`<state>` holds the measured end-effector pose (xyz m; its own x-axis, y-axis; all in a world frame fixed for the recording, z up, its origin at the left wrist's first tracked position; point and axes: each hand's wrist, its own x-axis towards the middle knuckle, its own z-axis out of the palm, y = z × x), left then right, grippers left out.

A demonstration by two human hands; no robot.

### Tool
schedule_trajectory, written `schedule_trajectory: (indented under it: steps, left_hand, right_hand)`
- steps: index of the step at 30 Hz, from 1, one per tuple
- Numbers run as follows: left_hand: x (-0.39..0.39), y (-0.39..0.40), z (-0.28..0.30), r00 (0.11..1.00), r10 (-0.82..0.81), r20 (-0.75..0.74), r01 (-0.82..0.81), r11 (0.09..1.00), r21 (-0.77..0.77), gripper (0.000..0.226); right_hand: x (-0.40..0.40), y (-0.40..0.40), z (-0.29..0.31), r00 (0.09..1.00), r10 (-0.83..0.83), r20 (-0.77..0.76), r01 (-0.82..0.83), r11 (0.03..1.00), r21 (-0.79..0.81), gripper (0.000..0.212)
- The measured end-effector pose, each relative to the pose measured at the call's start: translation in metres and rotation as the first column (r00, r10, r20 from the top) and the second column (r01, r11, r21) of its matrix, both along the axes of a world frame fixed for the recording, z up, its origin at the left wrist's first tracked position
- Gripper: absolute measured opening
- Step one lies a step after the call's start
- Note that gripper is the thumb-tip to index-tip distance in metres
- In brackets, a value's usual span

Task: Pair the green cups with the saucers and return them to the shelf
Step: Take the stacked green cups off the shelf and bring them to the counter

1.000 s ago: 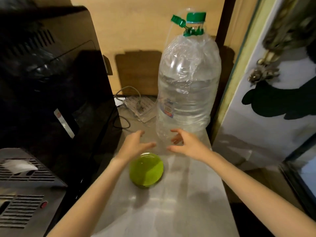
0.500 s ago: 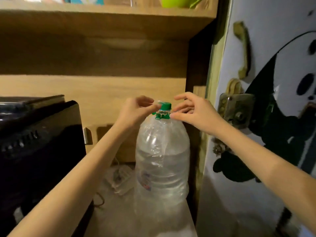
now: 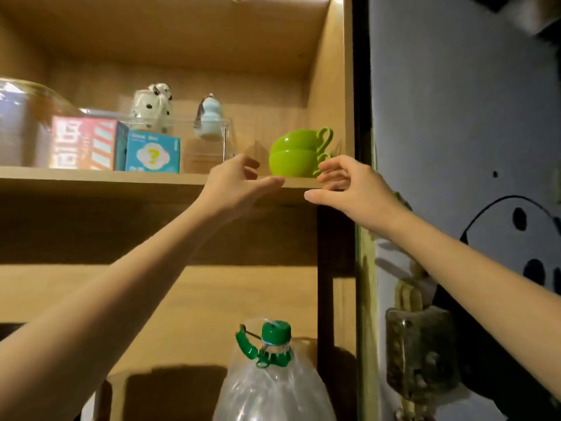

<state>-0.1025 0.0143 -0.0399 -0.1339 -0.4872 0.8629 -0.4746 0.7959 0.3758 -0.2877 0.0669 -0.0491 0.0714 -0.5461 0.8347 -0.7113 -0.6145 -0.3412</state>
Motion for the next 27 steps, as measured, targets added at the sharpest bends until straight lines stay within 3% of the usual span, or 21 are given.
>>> schedule_trajectory:
  steps: [7,10,13,15,16,18,20,27]
  left_hand:
    - [-0.007,-0.036,0.041,0.969,0.164,0.185,-0.165,0.986,-0.009,0.076]
    - [-0.017,-0.047,0.047,0.962,0.195,0.193,-0.203,0.979,0.026,0.072]
    - [-0.022,-0.062,0.054,0.970,0.174,0.172,-0.186,0.981,0.055,0.069]
    - [-0.025,-0.071,0.060,0.981,0.112,0.156,-0.132,0.983,0.126,0.086]
    - [-0.026,-0.075,0.063,0.984,0.087,0.156,-0.111,0.982,0.153,0.083]
    - [-0.031,-0.081,0.065,0.984,0.082,0.158,-0.108,0.980,0.165,0.056]
    - [-0.038,-0.085,0.066,0.979,0.128,0.157,-0.151,0.978,0.146,0.049]
    - [-0.047,-0.093,0.061,0.935,0.320,0.153,-0.329,0.944,0.037,0.056]
  right_hand:
    - [-0.018,-0.037,0.047,0.978,-0.209,0.006,0.208,0.971,-0.117,0.051]
    - [-0.021,-0.049,0.060,0.958,-0.286,0.021,0.287,0.953,-0.101,0.046]
    - [-0.019,-0.061,0.067,0.963,-0.267,0.025,0.268,0.963,-0.032,0.032]
    - [-0.017,-0.070,0.069,0.968,-0.248,0.042,0.248,0.969,0.006,0.031]
    - [-0.019,-0.075,0.070,0.971,-0.229,0.065,0.228,0.973,0.030,0.031]
    - [-0.022,-0.085,0.071,0.977,-0.182,0.111,0.173,0.981,0.084,0.029]
    - [-0.024,-0.089,0.070,0.979,-0.154,0.134,0.140,0.984,0.107,0.028]
    - [-0.026,-0.091,0.070,0.971,-0.086,0.221,0.069,0.994,0.083,0.029]
